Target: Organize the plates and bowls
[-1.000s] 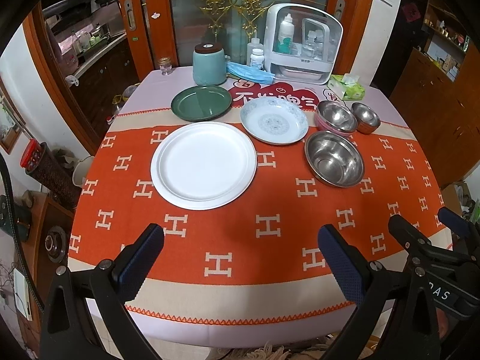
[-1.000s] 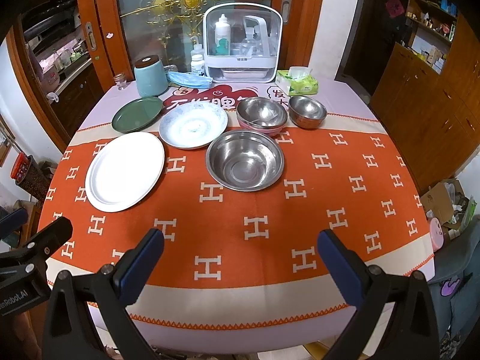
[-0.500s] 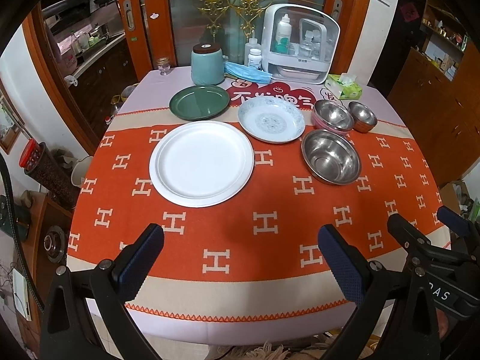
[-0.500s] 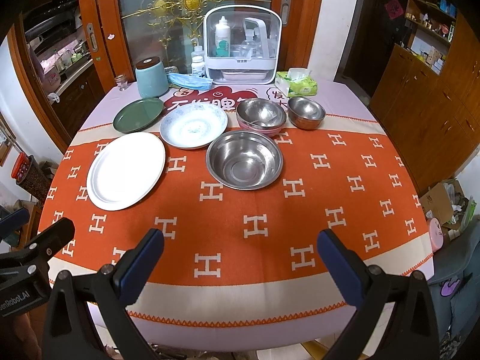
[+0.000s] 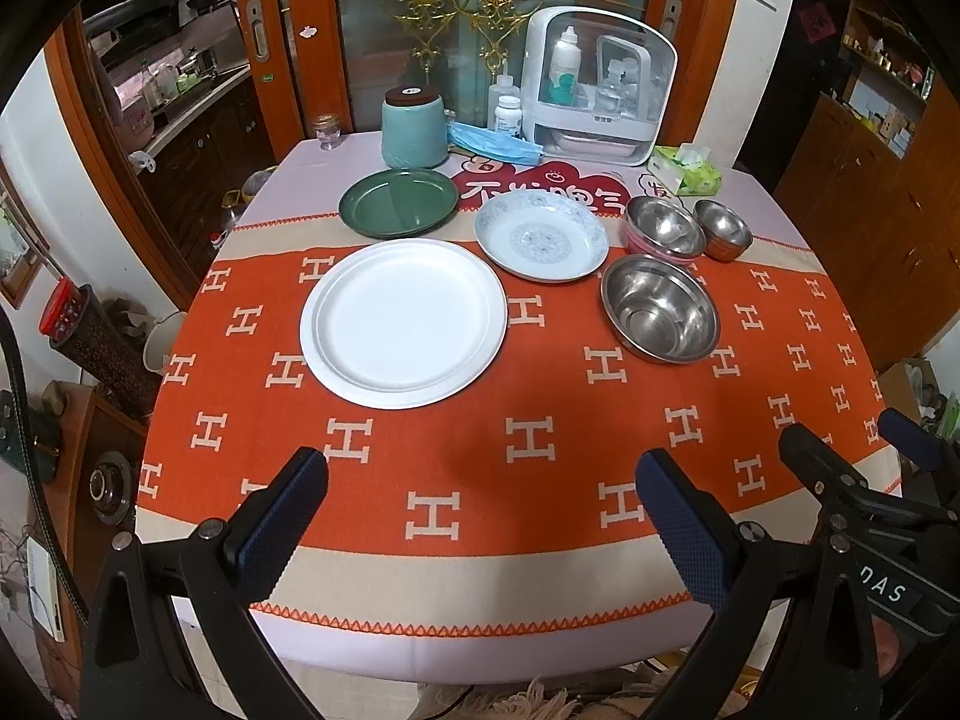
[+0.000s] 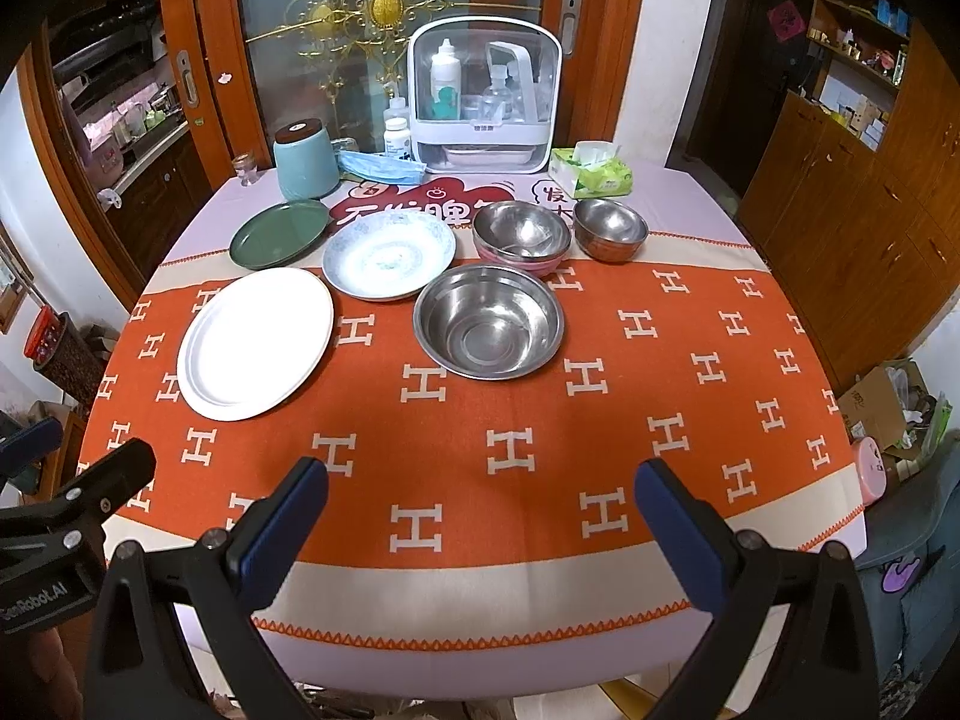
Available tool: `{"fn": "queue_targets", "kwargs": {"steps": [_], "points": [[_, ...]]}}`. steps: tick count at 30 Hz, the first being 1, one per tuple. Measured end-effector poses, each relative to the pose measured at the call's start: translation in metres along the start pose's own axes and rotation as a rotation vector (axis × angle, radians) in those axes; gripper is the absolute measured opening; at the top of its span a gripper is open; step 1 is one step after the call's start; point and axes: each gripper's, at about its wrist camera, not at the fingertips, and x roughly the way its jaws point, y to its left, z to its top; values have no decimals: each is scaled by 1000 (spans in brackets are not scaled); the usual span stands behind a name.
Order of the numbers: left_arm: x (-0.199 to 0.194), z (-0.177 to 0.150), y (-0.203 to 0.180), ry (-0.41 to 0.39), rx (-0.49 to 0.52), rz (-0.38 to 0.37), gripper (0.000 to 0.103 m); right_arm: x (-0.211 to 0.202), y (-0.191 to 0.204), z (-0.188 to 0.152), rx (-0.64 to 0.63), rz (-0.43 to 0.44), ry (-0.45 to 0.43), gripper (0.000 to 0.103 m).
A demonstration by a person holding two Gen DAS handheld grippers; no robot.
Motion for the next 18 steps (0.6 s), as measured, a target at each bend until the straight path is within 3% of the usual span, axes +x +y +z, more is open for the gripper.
{"fn": "queue_targets", "kwargs": {"steps": [18], "points": [[-11,-9,5,13,-2,23,102,-13,2,-2,-16,12,-27,102]]}}
